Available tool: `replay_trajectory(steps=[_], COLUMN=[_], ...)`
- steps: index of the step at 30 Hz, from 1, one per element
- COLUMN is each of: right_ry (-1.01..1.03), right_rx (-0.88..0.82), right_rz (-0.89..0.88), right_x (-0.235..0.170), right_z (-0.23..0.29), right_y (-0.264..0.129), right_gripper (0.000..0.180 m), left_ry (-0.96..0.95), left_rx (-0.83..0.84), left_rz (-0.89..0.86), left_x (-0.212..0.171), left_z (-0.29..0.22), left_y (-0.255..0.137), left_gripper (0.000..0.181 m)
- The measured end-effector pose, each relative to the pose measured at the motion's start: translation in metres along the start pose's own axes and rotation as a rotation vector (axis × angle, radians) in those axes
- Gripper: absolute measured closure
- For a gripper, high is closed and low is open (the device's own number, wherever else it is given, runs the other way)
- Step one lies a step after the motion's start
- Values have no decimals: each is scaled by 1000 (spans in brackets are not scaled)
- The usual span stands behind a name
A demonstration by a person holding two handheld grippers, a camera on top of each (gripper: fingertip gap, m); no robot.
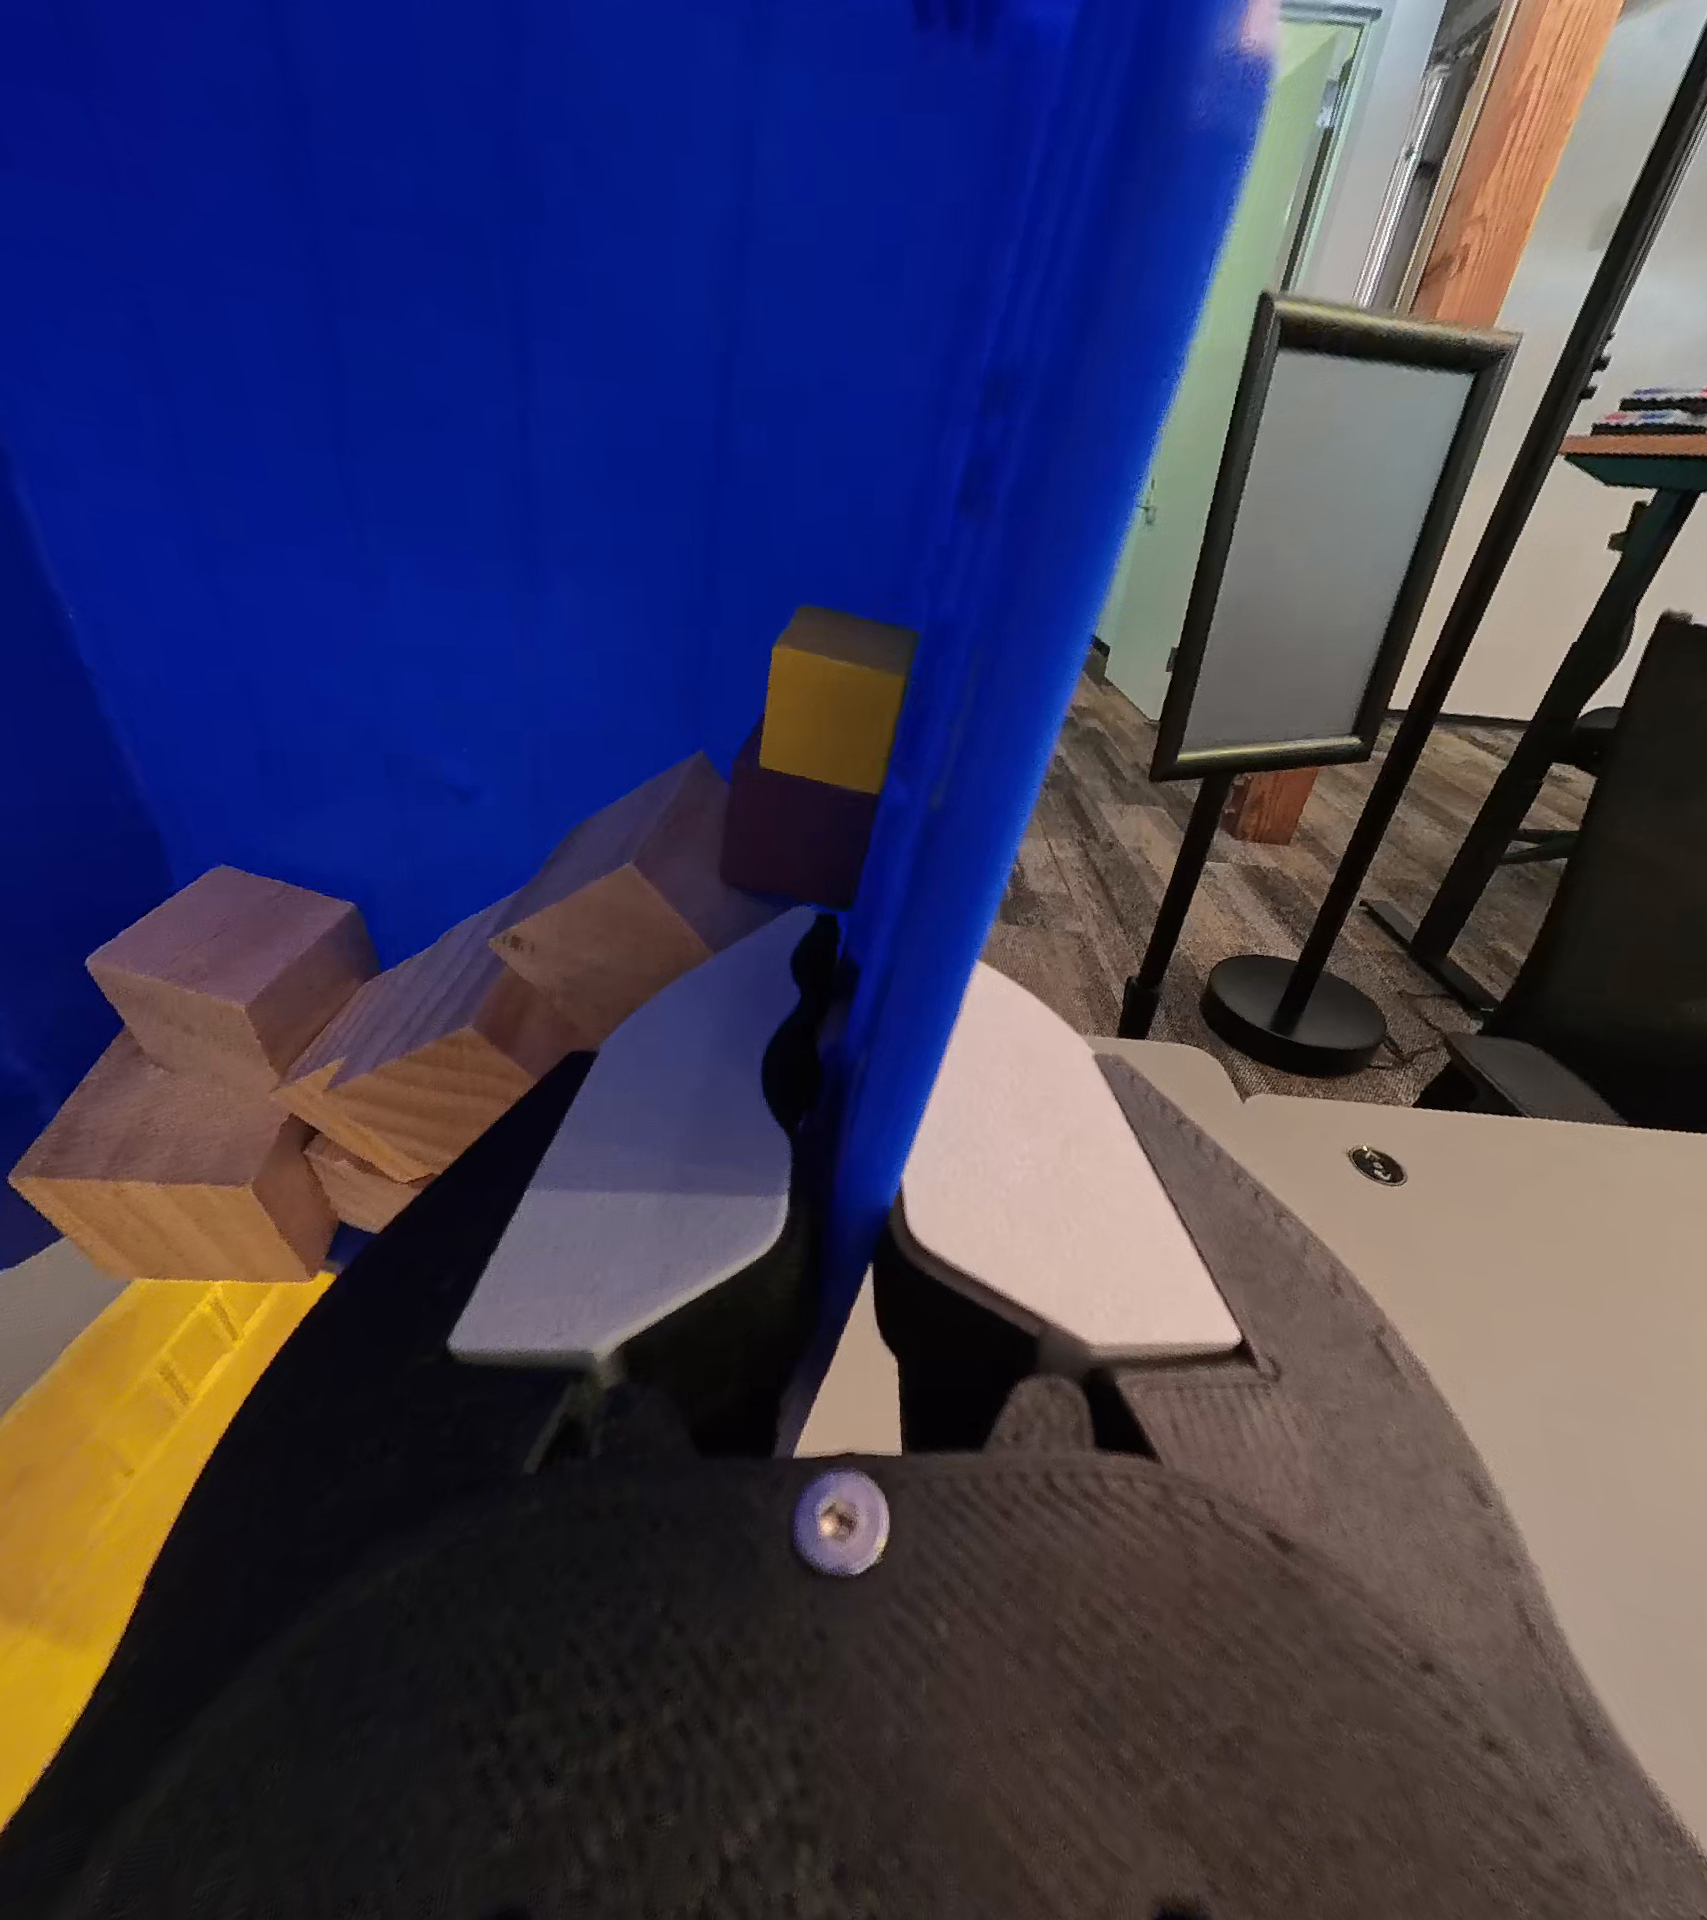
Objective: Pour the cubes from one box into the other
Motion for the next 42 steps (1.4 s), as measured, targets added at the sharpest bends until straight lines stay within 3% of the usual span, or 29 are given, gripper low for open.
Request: replay_trajectory(steps=[42], right_ry=[-29], right_rx=[22], right_rz=[33], right_x=[-6], right_z=[10], right_y=[10], right_gripper=[175], left_ry=[-16], left_rx=[-23], left_rz=[34], left_x=[-12], left_z=[5], left_y=[7], left_gripper=[167])
Point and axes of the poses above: each gripper's, where its closed fingertips meet, y out along the fingers, x out of its top, z = x × y across the jaws, the point moved 2 cm from there along -y, back along the fingers, and after that the axes turned 15 degrees about z, right-handed, at the moved point
